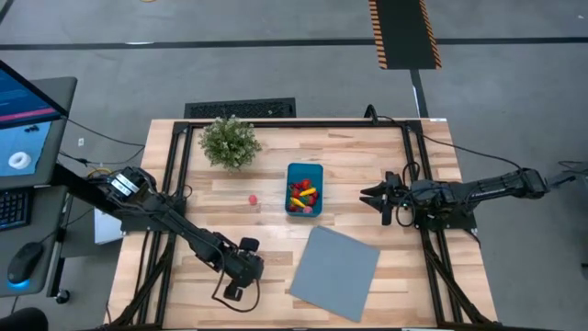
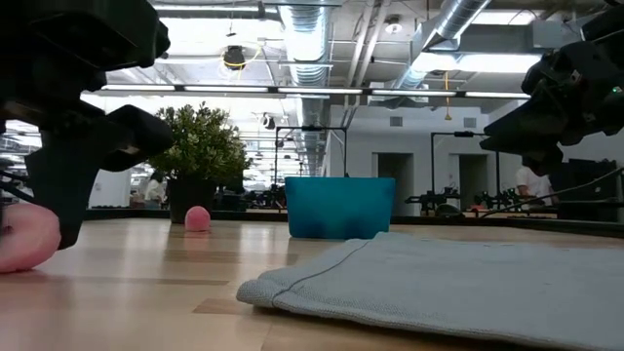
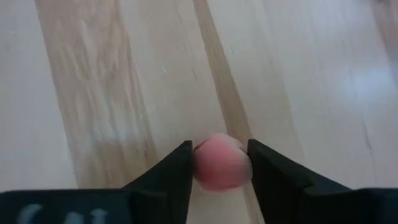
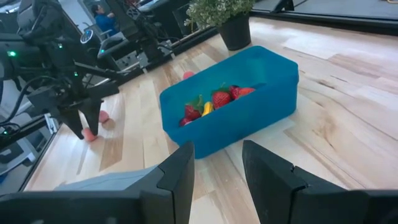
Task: Pick and placing Produce into tupperware
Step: Put the peach into the blue bin
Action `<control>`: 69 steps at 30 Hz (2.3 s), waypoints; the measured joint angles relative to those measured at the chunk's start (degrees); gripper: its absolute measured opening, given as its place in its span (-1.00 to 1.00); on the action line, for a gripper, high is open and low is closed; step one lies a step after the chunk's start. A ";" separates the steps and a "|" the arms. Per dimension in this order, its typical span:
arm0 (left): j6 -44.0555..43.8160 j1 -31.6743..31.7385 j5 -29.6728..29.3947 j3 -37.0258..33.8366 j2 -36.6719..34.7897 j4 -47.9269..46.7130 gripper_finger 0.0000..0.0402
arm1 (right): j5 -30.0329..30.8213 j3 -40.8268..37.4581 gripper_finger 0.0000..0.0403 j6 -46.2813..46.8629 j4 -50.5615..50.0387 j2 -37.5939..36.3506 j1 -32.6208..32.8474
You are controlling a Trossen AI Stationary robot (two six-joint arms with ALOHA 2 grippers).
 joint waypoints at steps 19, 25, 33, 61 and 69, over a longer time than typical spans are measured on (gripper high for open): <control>5.31 2.98 -19.38 -0.09 -4.66 -4.18 -0.51 | 0.00 0.00 -0.21 -0.44 0.00 -0.01 0.00; 12.44 3.56 -32.57 -0.07 -11.75 -7.08 -0.48 | 0.00 0.00 -0.21 -0.44 0.00 -0.01 0.00; 34.13 3.54 -56.43 -0.04 -17.06 -6.11 -0.49 | 0.02 0.00 -0.21 -0.46 0.00 -0.01 0.00; 72.89 11.09 -76.39 0.98 -18.80 -3.83 -0.49 | 0.02 0.00 -0.21 -0.46 0.00 -0.01 0.00; 24.17 15.57 -64.69 0.98 -22.61 -8.91 -0.49 | 0.02 0.02 -0.21 -0.46 0.00 -0.01 0.00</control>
